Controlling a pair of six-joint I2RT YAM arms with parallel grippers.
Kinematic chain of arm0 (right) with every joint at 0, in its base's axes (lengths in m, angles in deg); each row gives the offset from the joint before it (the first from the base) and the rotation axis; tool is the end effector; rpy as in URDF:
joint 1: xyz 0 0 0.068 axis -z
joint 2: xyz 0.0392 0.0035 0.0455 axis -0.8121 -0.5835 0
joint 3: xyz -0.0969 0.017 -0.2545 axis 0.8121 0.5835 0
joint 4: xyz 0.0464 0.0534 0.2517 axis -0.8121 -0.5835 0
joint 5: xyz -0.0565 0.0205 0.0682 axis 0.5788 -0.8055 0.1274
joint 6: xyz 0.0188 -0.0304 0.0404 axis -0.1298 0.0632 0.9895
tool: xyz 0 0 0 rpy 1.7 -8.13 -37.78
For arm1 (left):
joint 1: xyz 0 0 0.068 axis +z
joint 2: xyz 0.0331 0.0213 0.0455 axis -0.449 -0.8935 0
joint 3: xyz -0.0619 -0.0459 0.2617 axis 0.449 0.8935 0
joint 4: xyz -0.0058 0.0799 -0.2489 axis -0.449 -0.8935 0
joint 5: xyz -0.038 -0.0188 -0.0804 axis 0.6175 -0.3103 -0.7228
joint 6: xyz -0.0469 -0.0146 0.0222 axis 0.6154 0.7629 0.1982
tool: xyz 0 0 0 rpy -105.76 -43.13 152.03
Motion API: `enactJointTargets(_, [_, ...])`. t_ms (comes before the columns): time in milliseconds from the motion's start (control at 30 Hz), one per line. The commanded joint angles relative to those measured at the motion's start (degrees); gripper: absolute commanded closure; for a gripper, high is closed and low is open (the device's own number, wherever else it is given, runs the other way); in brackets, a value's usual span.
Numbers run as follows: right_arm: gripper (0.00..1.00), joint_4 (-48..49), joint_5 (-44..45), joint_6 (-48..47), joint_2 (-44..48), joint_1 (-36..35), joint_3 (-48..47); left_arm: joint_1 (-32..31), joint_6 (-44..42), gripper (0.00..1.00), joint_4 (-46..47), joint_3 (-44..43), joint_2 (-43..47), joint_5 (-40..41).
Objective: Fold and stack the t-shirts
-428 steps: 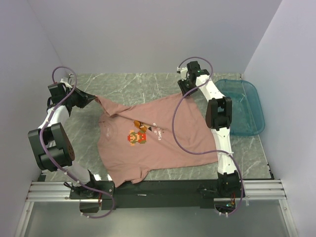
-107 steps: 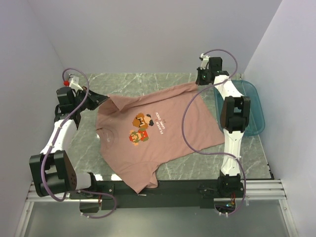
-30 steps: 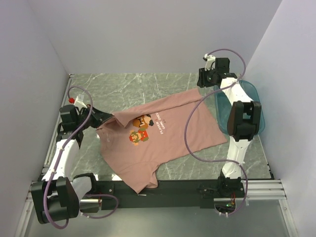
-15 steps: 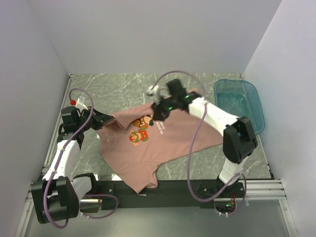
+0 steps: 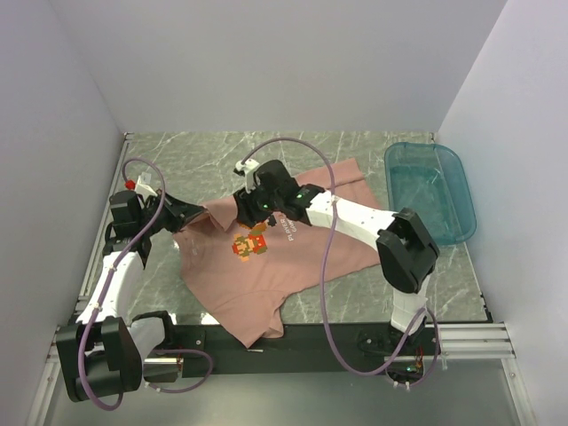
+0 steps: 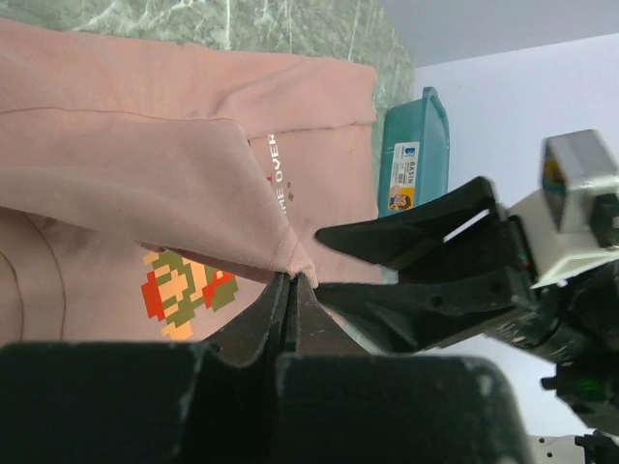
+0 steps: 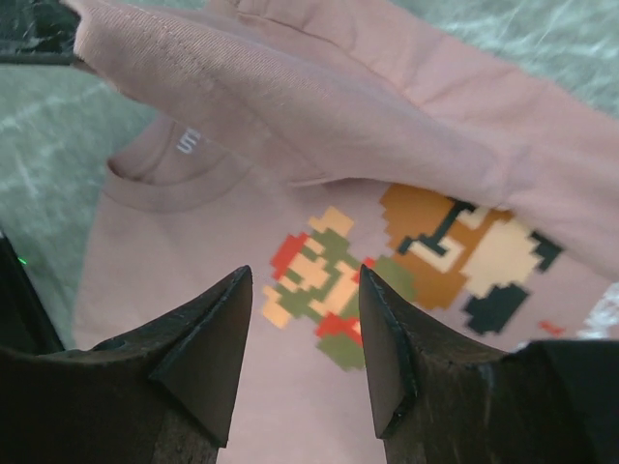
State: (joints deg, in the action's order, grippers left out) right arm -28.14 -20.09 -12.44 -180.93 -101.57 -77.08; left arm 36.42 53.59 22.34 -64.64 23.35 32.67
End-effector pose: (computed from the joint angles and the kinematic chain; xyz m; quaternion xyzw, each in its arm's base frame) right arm 0.2857 0.3239 0.2609 -0.3843 0.7909 0.3109 0.3607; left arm 0.2233 0.0148 0.2460 -0.2383 0.7805 -0.4487 0.3643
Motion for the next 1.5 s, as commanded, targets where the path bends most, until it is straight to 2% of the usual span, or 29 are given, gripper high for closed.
enactJointTargets(0, [0.44, 3.74, 5.87, 12.91, -2.32, -2.83, -2.95, -0.07, 1.2, 1.0, 3.46, -0.5, 0.12, -0.73])
enactJointTargets(233, [0.4, 6.89, 13.86, 17.93, -6.55, -6.7, -4.8, -0.16, 2.52, 1.0, 3.55, -0.15, 1.34, -0.73])
enactJointTargets(433, [0.39, 14.36, 22.13, 16.1, -9.36, -9.86, -3.39, -0.16, 3.04, 1.0, 3.98, 0.2, 1.78, -0.73])
enactJointTargets(700, [0.39, 11.74, 33.73, 17.59, -14.63, -10.65, -9.88, -0.24, 3.49, 1.0, 4.51, 0.47, 1.61, -0.91])
enactJointTargets(867, [0.43, 11.12, 36.37, 18.03, -15.69, -10.57, -11.83, -0.25, 3.49, 1.0, 4.34, 0.38, 1.52, -1.0])
enactJointTargets(1133, [0.5, 14.45, 37.17, 15.75, -11.74, -10.57, -5.16, -0.16, 2.78, 1.0, 3.81, 0.12, 1.35, -0.82])
enactJointTargets(1233, [0.56, 15.69, 37.43, 15.57, -9.72, -10.57, -3.22, -0.16, 2.87, 1.0, 3.81, 0.12, 1.43, -0.91])
enactJointTargets(1367, [0.55, 15.6, 33.22, 16.53, -7.78, -10.65, -1.81, -0.16, 3.13, 1.0, 3.81, 0.12, 1.61, -0.73])
enactJointTargets(1433, [0.51, 15.86, 32.16, 16.97, -6.99, -11.0, -0.76, -0.16, 3.4, 1.0, 3.9, 0.2, 1.61, -0.82])
enactJointTargets(1467, [0.45, 17.6, 33.55, 16.19, -6.03, -11.88, 0.29, -0.24, 4.27, 1.0, 3.72, 0.38, 1.87, -0.12])
